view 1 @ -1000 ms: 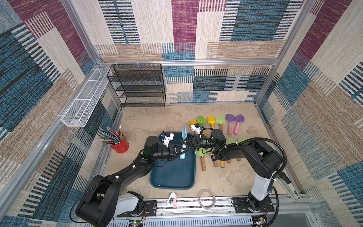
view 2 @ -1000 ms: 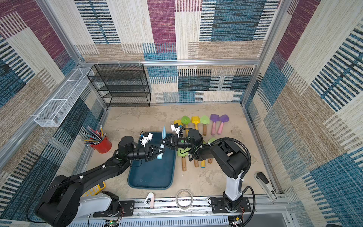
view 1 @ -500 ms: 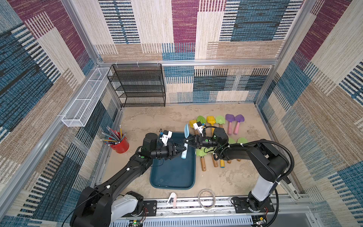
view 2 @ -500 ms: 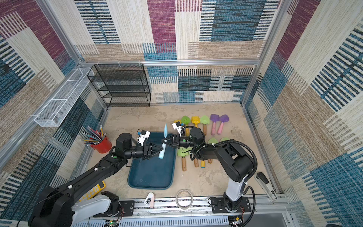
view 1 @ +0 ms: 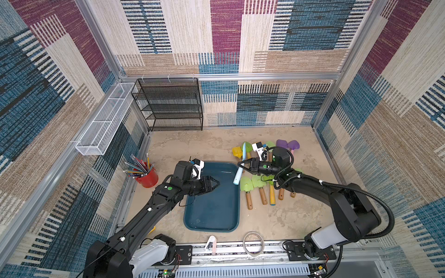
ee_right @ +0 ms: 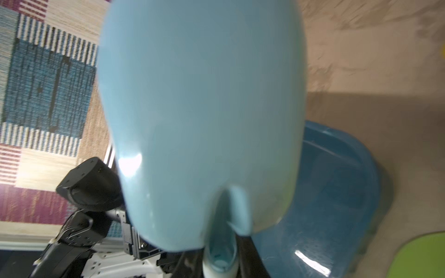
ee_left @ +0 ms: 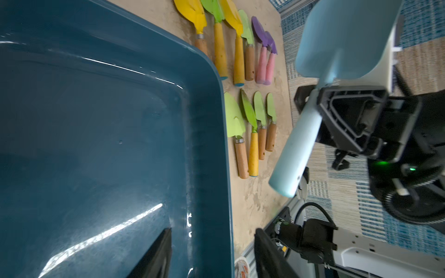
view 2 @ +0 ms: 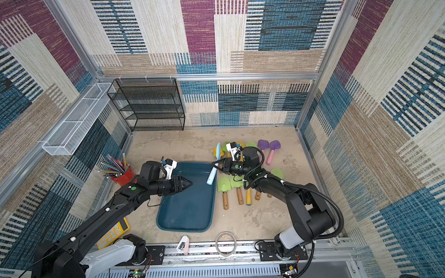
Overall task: Take the shovel out of the storage box
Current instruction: Place the shovel at the center of the board.
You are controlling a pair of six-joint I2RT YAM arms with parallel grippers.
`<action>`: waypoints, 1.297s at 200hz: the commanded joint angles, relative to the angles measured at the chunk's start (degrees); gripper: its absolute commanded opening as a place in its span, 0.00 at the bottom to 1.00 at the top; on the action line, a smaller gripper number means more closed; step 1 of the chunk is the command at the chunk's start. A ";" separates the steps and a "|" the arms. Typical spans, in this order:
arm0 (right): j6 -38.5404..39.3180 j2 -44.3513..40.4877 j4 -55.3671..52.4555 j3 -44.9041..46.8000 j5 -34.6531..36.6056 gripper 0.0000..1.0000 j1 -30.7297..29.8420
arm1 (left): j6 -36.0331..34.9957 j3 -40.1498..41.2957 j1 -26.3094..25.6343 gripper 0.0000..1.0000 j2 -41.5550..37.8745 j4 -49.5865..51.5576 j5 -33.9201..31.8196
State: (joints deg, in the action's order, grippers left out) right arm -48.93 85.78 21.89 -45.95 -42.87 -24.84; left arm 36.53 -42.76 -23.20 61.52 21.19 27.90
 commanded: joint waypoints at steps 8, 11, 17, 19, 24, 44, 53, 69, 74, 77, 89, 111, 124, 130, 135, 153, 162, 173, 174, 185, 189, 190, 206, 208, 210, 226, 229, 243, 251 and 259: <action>10.94 -2.36 -17.74 -1.78 8.08 0.22 2.60 | -4.26 -0.91 0.09 0.58 -0.08 4.91 -7.68; 11.47 -2.62 -18.81 -2.03 8.79 0.22 2.93 | -4.28 -0.92 0.09 0.58 -0.01 4.83 -8.02; 12.87 -3.12 -20.95 -2.41 10.21 0.22 3.47 | -4.28 -0.92 0.09 0.58 0.16 4.83 -8.52; 13.24 -3.33 -21.63 -2.52 10.76 0.22 3.66 | -4.28 -0.98 0.09 0.58 0.24 4.83 -8.80; 14.21 -3.72 -23.27 -2.87 11.90 0.22 4.09 | -4.29 -1.01 0.10 0.58 0.46 4.87 -9.38; 16.88 -5.75 -28.59 -3.57 15.93 0.22 6.02 | -4.54 -1.60 0.09 0.58 1.19 5.83 -12.60; 17.95 -6.74 -30.96 -3.99 17.46 0.22 6.98 | -4.62 -1.71 0.09 0.58 1.24 6.06 -13.89; 19.82 -8.15 -34.91 -5.13 20.97 0.22 8.43 | -4.57 -1.71 0.09 0.58 0.94 5.97 -15.67; 20.33 -8.56 -36.08 -5.48 22.00 0.22 8.85 | -4.54 -1.71 0.09 0.58 0.77 5.82 -16.28; 20.64 -8.75 -36.91 -5.72 22.63 0.22 9.13 | -4.55 -1.71 0.09 0.58 0.67 5.75 -16.56; 21.88 -9.38 -39.96 -6.55 24.96 0.22 10.43 | -4.59 -1.75 0.09 0.58 0.30 5.77 -18.02; 23.59 -10.52 -44.55 -7.50 29.46 0.22 13.21 | -5.22 -2.47 0.09 0.57 -0.25 6.19 -20.59; 24.78 -10.84 -47.26 -8.08 32.30 0.22 15.01 | -5.45 -3.22 0.09 0.56 -0.34 6.89 -22.09; 25.20 -10.86 -48.43 -8.35 33.84 0.22 15.68 | -5.42 -3.58 0.09 0.56 -0.43 7.15 -22.62; 25.51 -10.82 -49.23 -8.57 34.79 0.23 16.26 | -5.56 -3.76 0.09 0.56 -0.43 7.24 -22.99; 25.88 -10.54 -51.24 -9.04 37.65 0.23 17.91 | -5.52 -4.38 0.17 0.56 -0.52 7.08 -23.80; 26.41 -10.26 -52.09 -9.39 40.62 0.24 18.20 | -5.44 -4.65 0.26 0.56 -0.61 6.98 -24.11; 26.68 -9.68 -53.51 -10.08 41.58 0.23 19.25 | -5.27 -4.97 0.35 0.56 -0.61 6.93 -24.27; 26.73 -9.54 -53.65 -10.19 41.61 0.23 19.36 | -5.26 -5.01 0.35 0.56 -0.61 6.93 -24.28; 27.05 -8.76 -54.94 -11.17 42.93 0.23 20.25 | -5.16 -5.61 0.44 0.56 -0.39 7.09 -24.66; 27.25 -8.40 -55.65 -11.61 44.35 0.23 20.44 | -5.16 -5.81 0.46 0.56 -0.28 7.15 -25.00; 27.28 -8.33 -55.78 -11.70 44.76 0.23 20.45 | -5.16 -5.82 0.45 0.56 -0.27 7.17 -25.04; 27.74 -7.23 -57.43 -12.68 50.53 0.23 21.30 | -5.20 -6.51 0.52 0.56 0.25 7.32 -25.87; 27.75 -7.14 -57.47 -12.67 50.94 0.23 21.58 | -5.23 -6.60 0.57 0.56 0.33 7.29 -25.83; 27.68 -6.99 -57.48 -12.67 51.17 0.23 21.89 | -5.24 -6.71 0.60 0.56 0.42 7.29 -25.87; 27.59 -5.96 -56.96 -12.06 53.22 0.22 24.95 | -4.79 -7.16 1.04 0.55 0.54 7.18 -24.68; 27.53 -5.72 -56.96 -11.99 53.79 0.22 25.35 | -4.66 -7.09 1.13 0.55 0.47 7.00 -24.20; 27.02 -5.03 -56.46 -11.72 53.90 0.22 27.21 | -4.37 -6.72 1.32 0.55 -0.07 5.74 -22.19; 26.81 -4.79 -55.97 -11.55 54.18 0.22 27.77 | -4.53 -6.94 1.47 0.55 -0.08 6.23 -21.85; 26.60 -4.50 -55.62 -11.37 54.66 0.22 28.26 | -4.91 -7.30 1.57 0.55 0.00 7.02 -21.75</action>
State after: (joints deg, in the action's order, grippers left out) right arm -21.85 80.64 -34.68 -57.58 8.12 2.26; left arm 32.40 -49.28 -21.87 61.76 27.92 3.92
